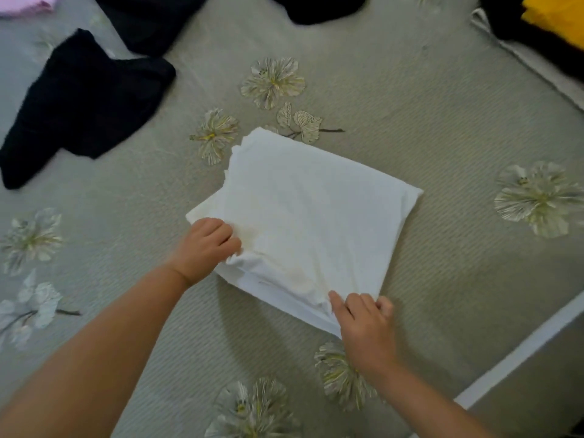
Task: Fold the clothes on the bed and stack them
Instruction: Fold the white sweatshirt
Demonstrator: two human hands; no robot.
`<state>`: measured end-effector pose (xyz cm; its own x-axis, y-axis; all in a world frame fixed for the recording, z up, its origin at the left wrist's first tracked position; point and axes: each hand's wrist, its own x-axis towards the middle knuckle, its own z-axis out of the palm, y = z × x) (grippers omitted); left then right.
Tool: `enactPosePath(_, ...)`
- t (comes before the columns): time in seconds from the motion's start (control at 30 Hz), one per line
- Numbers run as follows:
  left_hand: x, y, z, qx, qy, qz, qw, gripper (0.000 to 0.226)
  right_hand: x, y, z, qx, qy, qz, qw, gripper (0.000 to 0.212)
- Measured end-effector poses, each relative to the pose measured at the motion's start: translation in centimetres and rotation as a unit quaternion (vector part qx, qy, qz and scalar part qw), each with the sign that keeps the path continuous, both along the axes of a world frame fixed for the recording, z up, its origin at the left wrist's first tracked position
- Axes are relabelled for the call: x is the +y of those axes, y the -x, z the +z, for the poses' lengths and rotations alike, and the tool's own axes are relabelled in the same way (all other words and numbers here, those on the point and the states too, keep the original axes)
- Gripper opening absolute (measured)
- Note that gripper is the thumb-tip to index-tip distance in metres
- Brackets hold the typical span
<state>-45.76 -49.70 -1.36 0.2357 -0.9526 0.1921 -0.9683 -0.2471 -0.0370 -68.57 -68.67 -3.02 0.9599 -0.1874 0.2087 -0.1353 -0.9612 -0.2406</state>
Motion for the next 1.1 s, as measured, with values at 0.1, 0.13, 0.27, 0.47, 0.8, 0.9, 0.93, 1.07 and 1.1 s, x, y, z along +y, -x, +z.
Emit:
enactPosePath(0.1,0.9,0.4,-1.1,-0.003,0.017,-0.002,1.0,0.023,0.3,0.8,-1.5,-0.004,0.033,0.0,0.999,0.039)
enactPosePath(0.13,1.2,0.7,-1.4,-0.003,0.016,0.001,1.0,0.028,0.5,1.1,-1.8,0.005,0.047,-0.003,0.999,0.038)
enactPosePath(0.27,2.5,3.0,-2.7,0.059,-0.055,0.11,0.991,0.018,1.6,1.6,-2.2,0.069,0.097,0.002,0.993,0.039)
enactPosePath(0.47,4.1,6.0,-3.6,0.091,-0.085,0.175,0.977,0.063,3.4,0.6,-1.4,0.15,0.109,-0.026,0.982,0.101)
enactPosePath(0.8,1.4,4.7,-5.4,0.086,-0.031,0.08,0.993,0.064,1.4,-1.6,-3.8,0.167,0.103,0.038,0.98,0.07)
enactPosePath(0.9,1.0,4.5,-5.8,0.071,0.002,0.093,0.993,0.039,1.0,-2.1,-3.9,0.117,0.121,0.034,0.985,0.049)
enactPosePath(0.93,1.0,4.5,-6.0,0.061,0.013,0.09,0.994,0.029,0.9,-2.3,-3.8,0.11,0.132,0.042,0.984,0.049)
enactPosePath(1.07,0.1,4.6,-4.5,0.045,0.028,0.088,0.995,0.023,-0.5,-2.9,-2.1,0.134,0.096,0.08,0.983,0.063)
enactPosePath(1.1,-0.3,4.7,-3.5,0.053,0.028,0.094,0.994,0.036,-1.3,-2.9,-1.3,0.136,0.071,0.079,0.985,0.071)
